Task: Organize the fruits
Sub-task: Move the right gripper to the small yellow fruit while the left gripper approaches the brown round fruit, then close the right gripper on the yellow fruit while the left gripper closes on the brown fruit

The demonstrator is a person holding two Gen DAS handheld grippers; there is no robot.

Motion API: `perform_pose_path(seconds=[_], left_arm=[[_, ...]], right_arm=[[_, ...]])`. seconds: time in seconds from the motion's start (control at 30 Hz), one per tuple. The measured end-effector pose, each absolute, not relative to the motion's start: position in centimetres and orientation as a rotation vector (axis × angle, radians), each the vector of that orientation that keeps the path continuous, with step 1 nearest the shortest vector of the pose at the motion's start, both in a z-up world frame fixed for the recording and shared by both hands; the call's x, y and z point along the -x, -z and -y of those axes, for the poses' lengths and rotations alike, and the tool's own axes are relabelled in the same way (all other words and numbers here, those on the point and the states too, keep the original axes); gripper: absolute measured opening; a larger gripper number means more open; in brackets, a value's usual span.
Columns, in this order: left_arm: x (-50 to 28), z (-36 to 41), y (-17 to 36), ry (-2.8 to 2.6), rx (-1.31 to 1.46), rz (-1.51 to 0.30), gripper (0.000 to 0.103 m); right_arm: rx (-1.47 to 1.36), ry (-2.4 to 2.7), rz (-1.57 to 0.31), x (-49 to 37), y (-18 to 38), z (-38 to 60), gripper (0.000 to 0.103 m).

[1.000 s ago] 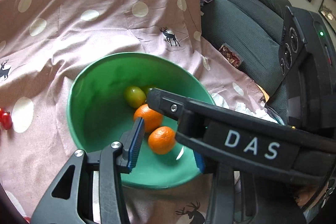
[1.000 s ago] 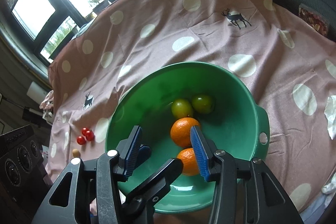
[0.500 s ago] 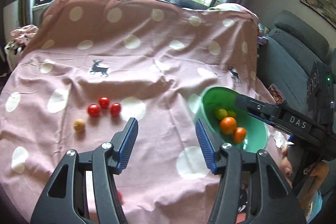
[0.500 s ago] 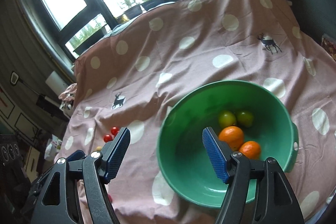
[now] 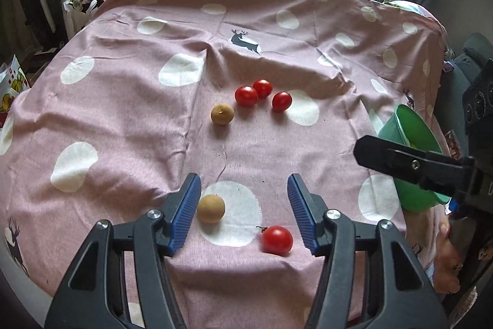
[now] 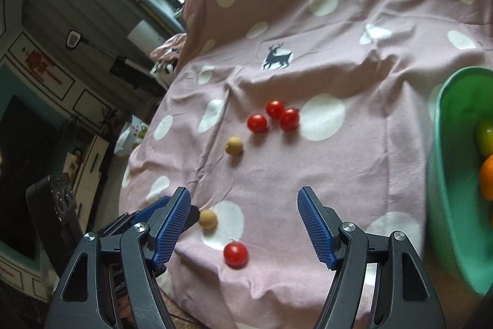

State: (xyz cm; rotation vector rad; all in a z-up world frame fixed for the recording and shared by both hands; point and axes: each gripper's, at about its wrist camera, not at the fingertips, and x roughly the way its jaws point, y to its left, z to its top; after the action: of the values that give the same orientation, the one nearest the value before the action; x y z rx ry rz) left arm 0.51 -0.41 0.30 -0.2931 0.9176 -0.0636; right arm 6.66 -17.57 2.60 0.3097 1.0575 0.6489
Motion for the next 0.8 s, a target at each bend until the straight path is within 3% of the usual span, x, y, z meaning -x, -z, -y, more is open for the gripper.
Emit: perform_pose_path(seconds=[0.13, 0.23, 0.37, 0.8], left_arm=[[-0.9, 0.3, 0.3, 0.07, 0.31, -0.937, 0.057], [-1.0, 0.3, 0.7, 0.055, 0.294, -0.951, 0.056], [-1.3, 0.3, 1.4, 0.04, 0.294, -0.971, 0.041], [-1.9, 0.2, 2.9, 0.003, 0.26, -1.032, 0.041]], right_arm=[[-0.332, -0.594, -1.071, -7.6, -1.5, 17.5, 0.072], [-0.366, -0.568, -1.078, -8.9, -1.1, 17.8, 0.061], [-0.319, -0.528, -1.058, -11.1, -1.0, 16.8, 0.049], [-0.168, -0.453, -1.085, -15.4, 1.8, 12.6, 0.046]])
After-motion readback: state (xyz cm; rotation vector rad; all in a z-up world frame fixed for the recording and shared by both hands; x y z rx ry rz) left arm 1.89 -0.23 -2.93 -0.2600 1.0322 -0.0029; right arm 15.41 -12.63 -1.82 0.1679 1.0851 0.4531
